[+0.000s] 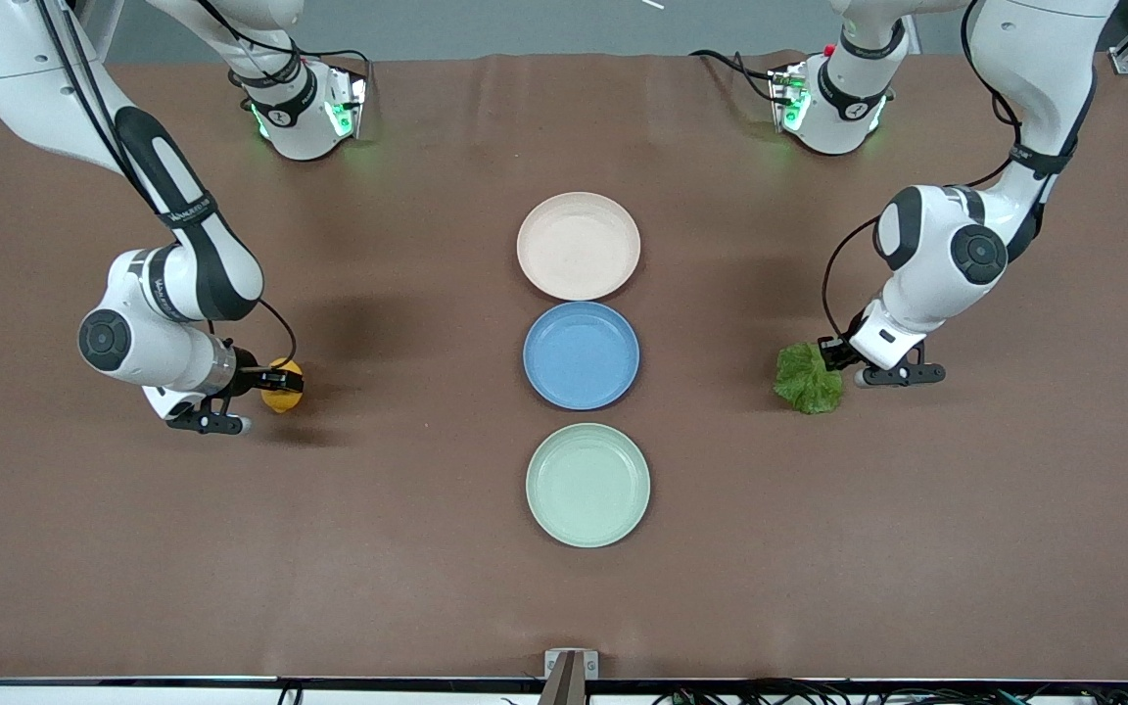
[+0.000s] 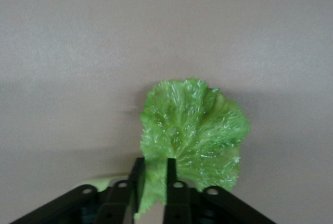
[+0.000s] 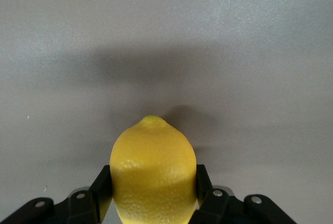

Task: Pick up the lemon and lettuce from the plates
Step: 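Release the lemon with the right gripper while the left gripper releases the lettuce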

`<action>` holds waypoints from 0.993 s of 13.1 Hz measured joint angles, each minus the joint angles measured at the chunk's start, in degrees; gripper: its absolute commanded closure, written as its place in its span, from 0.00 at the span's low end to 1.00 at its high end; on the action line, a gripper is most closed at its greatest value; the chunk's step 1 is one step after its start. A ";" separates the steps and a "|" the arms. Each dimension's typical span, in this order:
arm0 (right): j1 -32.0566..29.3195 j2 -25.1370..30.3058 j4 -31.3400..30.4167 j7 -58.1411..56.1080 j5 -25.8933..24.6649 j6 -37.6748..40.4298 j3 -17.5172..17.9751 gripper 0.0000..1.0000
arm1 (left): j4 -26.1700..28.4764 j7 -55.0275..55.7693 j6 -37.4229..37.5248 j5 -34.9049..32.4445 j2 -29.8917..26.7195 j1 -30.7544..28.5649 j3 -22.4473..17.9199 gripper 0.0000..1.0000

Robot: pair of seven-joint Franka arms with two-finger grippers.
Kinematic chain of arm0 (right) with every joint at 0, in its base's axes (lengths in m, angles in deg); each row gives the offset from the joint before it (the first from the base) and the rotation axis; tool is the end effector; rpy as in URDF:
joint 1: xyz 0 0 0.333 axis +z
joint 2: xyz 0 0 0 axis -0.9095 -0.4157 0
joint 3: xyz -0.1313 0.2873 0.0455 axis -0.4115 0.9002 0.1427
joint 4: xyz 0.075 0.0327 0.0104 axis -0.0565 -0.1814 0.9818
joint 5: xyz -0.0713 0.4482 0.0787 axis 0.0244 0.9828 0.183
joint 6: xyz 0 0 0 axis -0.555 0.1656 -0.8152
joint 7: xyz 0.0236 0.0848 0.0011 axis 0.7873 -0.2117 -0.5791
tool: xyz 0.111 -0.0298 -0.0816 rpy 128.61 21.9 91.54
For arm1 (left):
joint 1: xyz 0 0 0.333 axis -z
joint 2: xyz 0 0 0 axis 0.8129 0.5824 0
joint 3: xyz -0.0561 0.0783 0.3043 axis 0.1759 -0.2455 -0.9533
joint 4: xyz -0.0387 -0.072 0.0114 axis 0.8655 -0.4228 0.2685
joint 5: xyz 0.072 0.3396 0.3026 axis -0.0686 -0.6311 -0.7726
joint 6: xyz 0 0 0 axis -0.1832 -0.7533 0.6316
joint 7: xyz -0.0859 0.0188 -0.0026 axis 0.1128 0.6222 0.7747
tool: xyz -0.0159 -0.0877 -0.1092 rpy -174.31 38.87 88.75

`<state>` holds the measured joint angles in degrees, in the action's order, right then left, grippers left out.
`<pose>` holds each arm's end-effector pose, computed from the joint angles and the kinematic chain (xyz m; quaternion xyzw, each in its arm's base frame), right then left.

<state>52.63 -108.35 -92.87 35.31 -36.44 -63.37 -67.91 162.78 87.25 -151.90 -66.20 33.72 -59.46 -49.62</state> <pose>0.6109 0.0308 0.1136 -0.9940 0.0575 0.0752 0.0550 0.5556 -0.0854 0.1327 0.9976 0.0304 0.0306 0.0544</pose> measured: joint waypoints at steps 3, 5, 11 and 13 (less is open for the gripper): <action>0.11 -0.48 0.08 -0.04 -0.02 0.00 0.03 0.00 | -2.97 -0.02 8.98 0.00 -4.14 -0.09 0.01 0.00; 0.13 -0.54 0.67 -0.05 -0.02 0.02 0.03 0.00 | -7.39 -0.02 22.32 0.00 -9.42 -0.23 -0.13 0.00; 0.07 4.71 16.42 -0.27 -2.51 24.81 0.00 0.00 | -26.53 -0.11 52.52 0.00 -17.70 -3.74 -0.61 0.00; -0.13 8.26 22.47 -0.27 -3.23 34.51 -0.09 0.00 | -31.85 -0.11 56.02 -0.72 -17.73 -4.05 -0.61 0.00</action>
<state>52.50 -100.09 -70.41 35.04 -39.67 -28.86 -68.00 130.93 87.14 -95.88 -66.92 15.99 -63.51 -50.23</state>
